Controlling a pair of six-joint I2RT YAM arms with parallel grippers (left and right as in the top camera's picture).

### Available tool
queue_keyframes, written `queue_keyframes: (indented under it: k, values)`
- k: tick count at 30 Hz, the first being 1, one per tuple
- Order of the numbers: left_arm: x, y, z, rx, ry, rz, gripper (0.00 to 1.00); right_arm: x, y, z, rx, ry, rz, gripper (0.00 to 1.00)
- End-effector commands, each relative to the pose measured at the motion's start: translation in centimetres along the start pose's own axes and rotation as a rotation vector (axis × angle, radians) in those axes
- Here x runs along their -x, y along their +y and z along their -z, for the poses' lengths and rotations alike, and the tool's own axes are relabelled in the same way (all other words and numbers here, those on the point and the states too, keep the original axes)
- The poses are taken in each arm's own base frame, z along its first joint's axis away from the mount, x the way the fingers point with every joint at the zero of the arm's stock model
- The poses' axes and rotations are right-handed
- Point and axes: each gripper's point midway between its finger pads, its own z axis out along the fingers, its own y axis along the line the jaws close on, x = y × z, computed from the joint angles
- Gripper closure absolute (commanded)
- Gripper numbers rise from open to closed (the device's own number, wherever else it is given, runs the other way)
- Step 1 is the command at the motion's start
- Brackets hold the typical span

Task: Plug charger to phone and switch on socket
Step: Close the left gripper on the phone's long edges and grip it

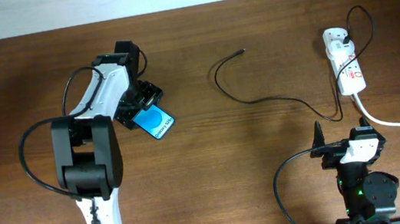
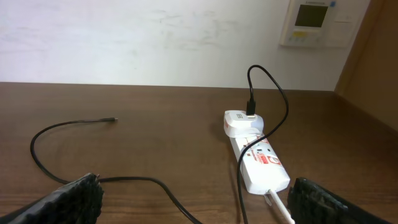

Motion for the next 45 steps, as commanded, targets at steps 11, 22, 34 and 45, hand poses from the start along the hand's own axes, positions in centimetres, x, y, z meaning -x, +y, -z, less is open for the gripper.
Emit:
queue_keyframes:
  k: [11, 22, 34, 45]
  values:
    - [-3.1, 3.9, -8.0, 0.136, 0.186, 0.070, 0.40, -0.2, 0.0, 0.0, -0.002, 0.003, -0.001, 0.01]
    - [-2.7, 1.7, -3.2, 0.038, 0.180, 0.017, 0.40, -0.2, 0.0, 0.0, -0.002, 0.002, -0.001, 0.01]
    - [-5.4, 0.7, 0.9, -0.085, 0.305, -0.095, 0.45, -0.2, 0.0, 0.0, -0.002, 0.002, -0.001, 0.01]
    - [-5.1, 0.9, 1.6, -0.076, 0.287, -0.161, 0.48, -0.2, 0.0, 0.0, -0.002, 0.002, -0.001, 0.01]
